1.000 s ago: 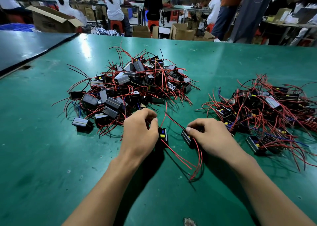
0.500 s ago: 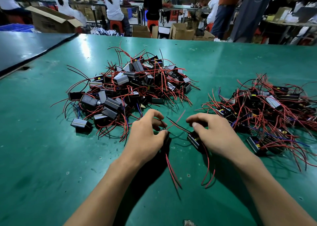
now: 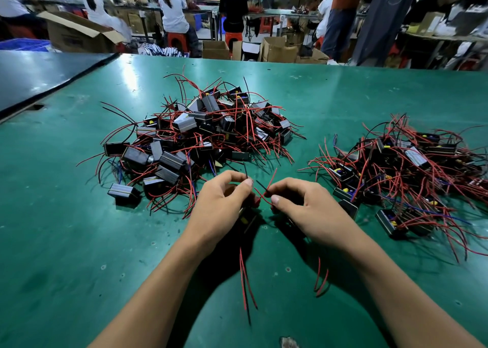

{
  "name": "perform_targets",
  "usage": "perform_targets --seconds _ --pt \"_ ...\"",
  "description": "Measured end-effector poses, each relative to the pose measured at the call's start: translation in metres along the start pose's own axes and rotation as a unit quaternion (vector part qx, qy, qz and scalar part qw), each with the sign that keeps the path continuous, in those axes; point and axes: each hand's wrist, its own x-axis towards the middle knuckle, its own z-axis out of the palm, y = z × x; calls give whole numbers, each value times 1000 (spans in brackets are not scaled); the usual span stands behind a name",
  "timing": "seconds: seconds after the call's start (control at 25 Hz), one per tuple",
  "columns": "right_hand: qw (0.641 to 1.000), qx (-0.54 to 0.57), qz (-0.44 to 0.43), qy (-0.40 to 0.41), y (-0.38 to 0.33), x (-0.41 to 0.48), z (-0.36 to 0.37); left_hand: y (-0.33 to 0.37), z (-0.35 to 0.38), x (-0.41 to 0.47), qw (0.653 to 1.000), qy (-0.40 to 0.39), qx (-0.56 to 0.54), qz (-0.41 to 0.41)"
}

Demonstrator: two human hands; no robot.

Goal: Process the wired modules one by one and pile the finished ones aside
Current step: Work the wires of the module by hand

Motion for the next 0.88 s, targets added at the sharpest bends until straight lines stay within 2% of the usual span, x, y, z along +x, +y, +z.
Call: perform_targets --seconds 0.12,0.36,0.44,0.64,0.88 --pt "997 70 5 24 2 0 5 -2 -2 0 998 -13 -49 -28" --pt "980 159 31 113 8 5 10 1 -4 1 995 -67 -54 -48" --pt "980 170 41 99 8 5 10 3 -4 1 993 -71 -77 -57" --pt "984 174 43 -10 5 2 6 4 -4 -1 993 -90 -61 -43" --pt "992 127 6 -16 5 0 5 3 -4 0 995 -88 -39 -29"
